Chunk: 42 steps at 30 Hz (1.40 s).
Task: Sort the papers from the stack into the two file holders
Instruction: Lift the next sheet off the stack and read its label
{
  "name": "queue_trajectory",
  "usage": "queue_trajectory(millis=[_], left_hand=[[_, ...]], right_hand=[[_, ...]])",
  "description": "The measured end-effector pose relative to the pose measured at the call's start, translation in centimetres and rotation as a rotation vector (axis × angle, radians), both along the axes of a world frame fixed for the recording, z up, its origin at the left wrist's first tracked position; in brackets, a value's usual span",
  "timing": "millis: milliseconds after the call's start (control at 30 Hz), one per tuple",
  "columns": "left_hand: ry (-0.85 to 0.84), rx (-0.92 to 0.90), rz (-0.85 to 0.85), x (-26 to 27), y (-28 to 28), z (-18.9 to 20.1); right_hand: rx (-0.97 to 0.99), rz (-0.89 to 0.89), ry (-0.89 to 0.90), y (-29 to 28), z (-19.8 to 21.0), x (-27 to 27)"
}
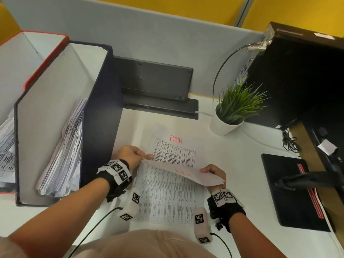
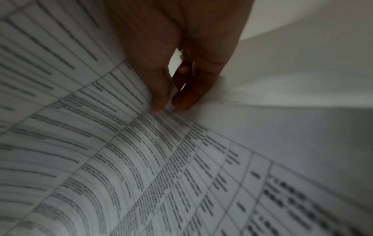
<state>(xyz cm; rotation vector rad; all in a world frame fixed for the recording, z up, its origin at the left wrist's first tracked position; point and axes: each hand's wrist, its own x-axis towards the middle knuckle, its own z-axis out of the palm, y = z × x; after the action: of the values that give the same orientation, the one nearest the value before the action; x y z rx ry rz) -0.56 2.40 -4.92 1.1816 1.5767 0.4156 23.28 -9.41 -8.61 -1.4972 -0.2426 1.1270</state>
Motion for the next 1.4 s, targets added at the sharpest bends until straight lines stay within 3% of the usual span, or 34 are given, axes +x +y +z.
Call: queue_trajectory(millis=[267,433,567,767,933,1167,1233,1400], left_hand=[[0.17,0.193,-0.257,0.0,-0.6,0.0],[0.098,0.528,-0.139,-0.1,-1.7,0.1],[-0.164,0.396,-0.105,-0.6,-2.1,-0.5],[-0.377,0.214,0.024,-0.8,-1.6,-0.7],[-0.344,0.14,0.026,-0.3,-0.8,-0.7],[-0.356,-0.259,-0.179,-0.8,-0.1,-1.1],[-0.299,-0.208,-0.236,-0.5,-0.5,-0.9],[-0.128,0.162,-0.292,0.6,-1.3,-0.2]], right_hand=[[-0.031,-0.122,0.048,0.6,0.5,-0.5],[-0.016,-0.034,-0.213,0.0,0.2,-0.8],[-0.113,0.089,-0.505,-0.3,0.4,-0.8],[0.001,0.09,-0.378,-0.3,1.0,-0.8],[-0.138,0.129,-0.419,-0.2,0.9,-0.8],[-0.263,0.097,-0.502,0.3,0.3,-0.9],[-0.276,0.111,-0.557,0.6,0.2,-0.9],[-0.298,0.171,-0.605,0.5,0.4,-0.9]])
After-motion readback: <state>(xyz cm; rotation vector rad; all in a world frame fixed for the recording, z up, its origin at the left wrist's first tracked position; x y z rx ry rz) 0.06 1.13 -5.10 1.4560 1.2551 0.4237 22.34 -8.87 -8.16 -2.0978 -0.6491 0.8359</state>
